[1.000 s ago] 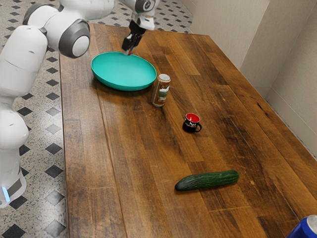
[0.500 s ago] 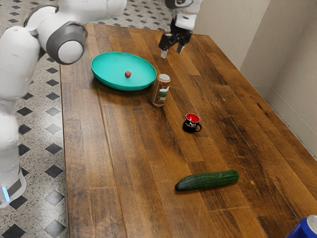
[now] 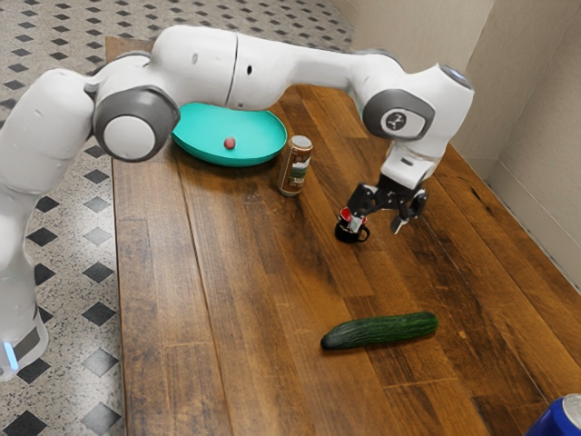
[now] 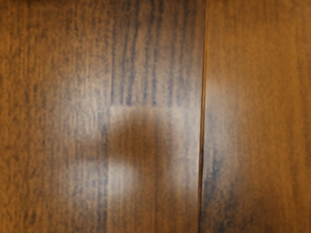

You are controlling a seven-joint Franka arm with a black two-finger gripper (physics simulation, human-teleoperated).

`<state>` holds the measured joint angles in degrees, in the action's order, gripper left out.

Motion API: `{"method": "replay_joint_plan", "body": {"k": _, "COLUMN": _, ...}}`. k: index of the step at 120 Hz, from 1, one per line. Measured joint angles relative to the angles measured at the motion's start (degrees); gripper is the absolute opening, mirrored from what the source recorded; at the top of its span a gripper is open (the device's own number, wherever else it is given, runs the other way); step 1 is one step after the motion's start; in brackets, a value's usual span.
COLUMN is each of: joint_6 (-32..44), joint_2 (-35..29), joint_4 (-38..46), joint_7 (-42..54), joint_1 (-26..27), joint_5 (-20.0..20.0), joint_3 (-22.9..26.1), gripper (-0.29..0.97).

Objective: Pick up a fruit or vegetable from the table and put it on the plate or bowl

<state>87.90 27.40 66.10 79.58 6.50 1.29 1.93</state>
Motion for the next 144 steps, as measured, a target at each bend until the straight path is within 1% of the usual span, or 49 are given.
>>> {"method": "replay_joint_plan", "body": {"k": 26, "joint_6": -2.7, "joint_2": 0.3, "joint_4": -0.2, "joint_7": -8.5, "joint_1": -0.5, "joint_5": 0.0, "joint_3": -1.2, "gripper": 0.68}}
{"method": "replay_joint_plan", "body": {"k": 36, "joint_6": -2.0, "joint_2": 0.5, "joint_4": -0.5, "joint_7": -7.4, "joint_1": 0.0, "joint_5": 0.2, "joint_3": -1.0, "gripper": 0.68}}
{"method": "replay_joint_plan", "body": {"k": 42, "joint_6": -1.8, "joint_2": 0.6, "joint_4": -0.5, "joint_7": -5.7, "joint_1": 0.1, "joint_5": 1.9, "joint_3": -1.0, "gripper": 0.68}}
{"method": "replay_joint_plan", "body": {"k": 46, "joint_6": -1.9, "joint_2": 0.6, "joint_4": -0.5, "joint_7": -4.3, "joint_1": -0.3, "joint_5": 3.4, "joint_3": -1.1, "gripper": 0.68}}
{"method": "replay_joint_plan", "body": {"k": 51, "joint_6": -2.3, "joint_2": 0.6, "joint_4": -0.5, "joint_7": -2.6, "joint_1": -2.1, "joint_5": 4.8, "joint_3": -1.3, "gripper": 0.68}}
{"method": "replay_joint_plan", "body": {"k": 57, "joint_6": -2.7, "joint_2": 0.6, "joint_4": -0.5, "joint_7": -0.8, "joint_1": -3.6, "joint_5": 5.7, "joint_3": -1.3, "gripper": 0.68}}
{"method": "replay_joint_plan", "body": {"k": 65, "joint_6": -3.2, "joint_2": 0.7, "joint_4": -0.2, "joint_7": 3.3, "joint_1": -3.7, "joint_5": 6.4, "joint_3": -0.8, "gripper": 0.68}}
{"method": "replay_joint_plan", "body": {"k": 72, "joint_6": -4.2, "joint_2": 1.4, "joint_4": 0.2, "joint_7": 8.2, "joint_1": -3.3, "joint_5": 6.6, "joint_3": 0.1, "gripper": 0.68}}
{"method": "replay_joint_plan", "body": {"k": 79, "joint_6": -5.6, "joint_2": 1.6, "joint_4": 0.2, "joint_7": 13.2, "joint_1": -3.0, "joint_5": 6.0, "joint_3": 0.6, "gripper": 0.68}}
{"method": "replay_joint_plan", "body": {"k": 89, "joint_6": -7.0, "joint_2": 2.3, "joint_4": 0.3, "joint_7": 19.9, "joint_1": 1.4, "joint_5": 5.6, "joint_3": 1.1, "gripper": 0.68}}
{"method": "replay_joint_plan", "body": {"k": 92, "joint_6": -7.3, "joint_2": 2.4, "joint_4": 0.2, "joint_7": 21.8, "joint_1": 2.8, "joint_5": 5.5, "joint_3": 2.1, "gripper": 0.68}}
{"method": "replay_joint_plan", "body": {"k": 96, "joint_6": -7.5, "joint_2": 2.4, "joint_4": 0.2, "joint_7": 24.3, "joint_1": 4.0, "joint_5": 5.5, "joint_3": 4.7, "gripper": 0.68}}
{"method": "replay_joint_plan", "body": {"k": 103, "joint_6": -7.5, "joint_2": 2.3, "joint_4": -0.1, "joint_7": 28.4, "joint_1": 5.1, "joint_5": 5.5, "joint_3": 10.3, "gripper": 0.68}}
{"method": "replay_joint_plan", "body": {"k": 111, "joint_6": -7.4, "joint_2": 2.1, "joint_4": -2.0, "joint_7": 32.7, "joint_1": 5.7, "joint_5": 5.6, "joint_3": 13.9, "gripper": 0.68}}
{"method": "replay_joint_plan", "body": {"k": 122, "joint_6": -5.9, "joint_2": 2.0, "joint_4": -3.4, "joint_7": 37.7, "joint_1": 5.9, "joint_5": 5.7, "joint_3": 15.4, "gripper": 0.68}}
{"method": "replay_joint_plan", "body": {"k": 144, "joint_6": -2.1, "joint_2": 3.4, "joint_4": -3.5, "joint_7": 45.7, "joint_1": 5.0, "joint_5": 5.7, "joint_3": 15.1, "gripper": 0.68}}
